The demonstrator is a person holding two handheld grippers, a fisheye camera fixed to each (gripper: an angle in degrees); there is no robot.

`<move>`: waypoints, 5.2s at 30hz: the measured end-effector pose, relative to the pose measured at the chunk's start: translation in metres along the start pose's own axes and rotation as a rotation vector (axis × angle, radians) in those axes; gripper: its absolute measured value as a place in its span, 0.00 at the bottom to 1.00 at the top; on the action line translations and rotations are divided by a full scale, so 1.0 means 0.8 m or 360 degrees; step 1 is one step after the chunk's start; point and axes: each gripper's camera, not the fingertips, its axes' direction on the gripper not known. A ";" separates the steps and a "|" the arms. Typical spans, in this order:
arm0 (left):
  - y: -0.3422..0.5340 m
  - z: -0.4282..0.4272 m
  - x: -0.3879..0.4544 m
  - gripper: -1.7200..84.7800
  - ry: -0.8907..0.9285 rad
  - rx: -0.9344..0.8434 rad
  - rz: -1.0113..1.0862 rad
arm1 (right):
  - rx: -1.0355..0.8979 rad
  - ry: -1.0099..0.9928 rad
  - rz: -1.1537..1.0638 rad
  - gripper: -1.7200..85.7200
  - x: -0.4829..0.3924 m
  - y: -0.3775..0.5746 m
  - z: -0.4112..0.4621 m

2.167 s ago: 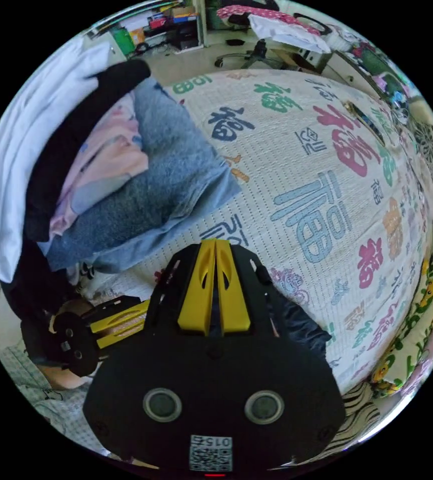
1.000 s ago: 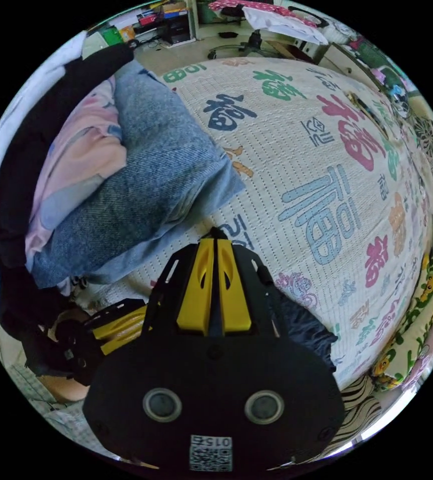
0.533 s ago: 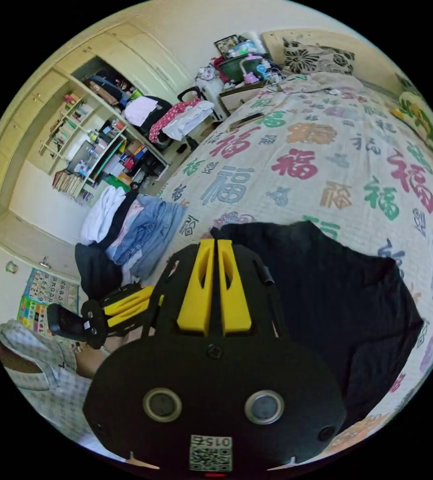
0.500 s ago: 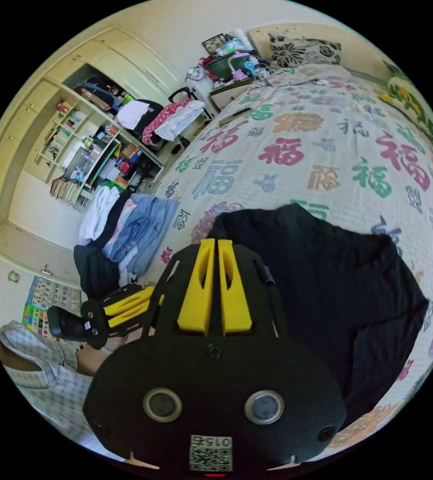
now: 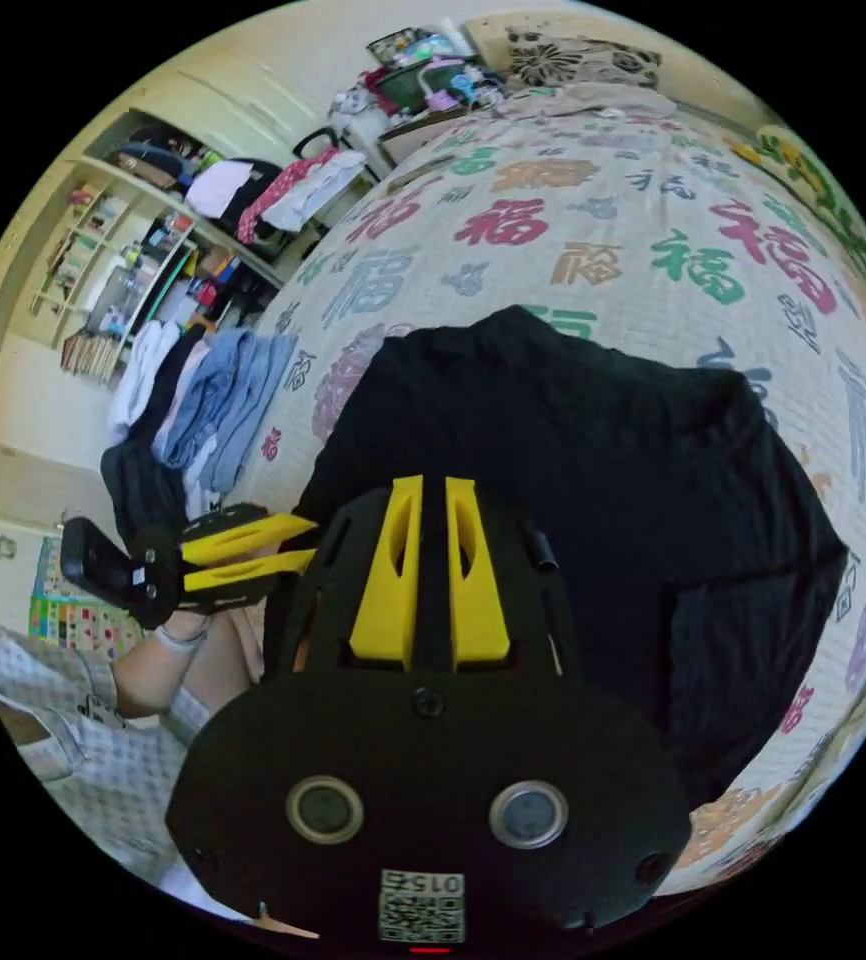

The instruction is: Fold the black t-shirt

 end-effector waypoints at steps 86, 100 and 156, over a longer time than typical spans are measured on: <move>-0.383 0.131 -0.050 0.02 0.0164 -0.0063 0.0139 | 0.0035 0.0705 0.0066 0.01 -0.186 0.244 -0.606; -0.074 0.047 0.168 0.02 0.0439 -0.0262 0.0580 | -0.0033 0.0122 0.0162 0.01 -0.285 0.644 -0.626; -0.012 0.086 -0.202 0.10 0.0438 -0.0199 -0.1062 | 0.0235 0.0202 0.0950 0.08 -0.047 0.712 -0.811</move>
